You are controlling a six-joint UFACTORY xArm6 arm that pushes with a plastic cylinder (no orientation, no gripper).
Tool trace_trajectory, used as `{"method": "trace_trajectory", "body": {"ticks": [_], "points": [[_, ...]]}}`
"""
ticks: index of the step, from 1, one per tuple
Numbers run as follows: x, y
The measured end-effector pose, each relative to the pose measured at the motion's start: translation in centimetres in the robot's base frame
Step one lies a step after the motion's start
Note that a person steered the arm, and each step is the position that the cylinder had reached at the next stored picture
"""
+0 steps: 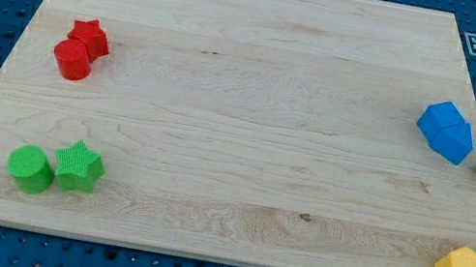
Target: Move the blue triangle towards the center of the board
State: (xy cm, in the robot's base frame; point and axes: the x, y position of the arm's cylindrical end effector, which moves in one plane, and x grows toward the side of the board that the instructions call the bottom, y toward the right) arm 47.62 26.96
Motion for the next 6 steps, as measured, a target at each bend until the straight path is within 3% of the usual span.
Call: {"method": "trace_trajectory", "body": {"ticks": [1,3,4,6], "points": [[-1.5,-7.0],[0.2,0.3],[-3.0,-0.5],[-4.8,-12.8]]}}
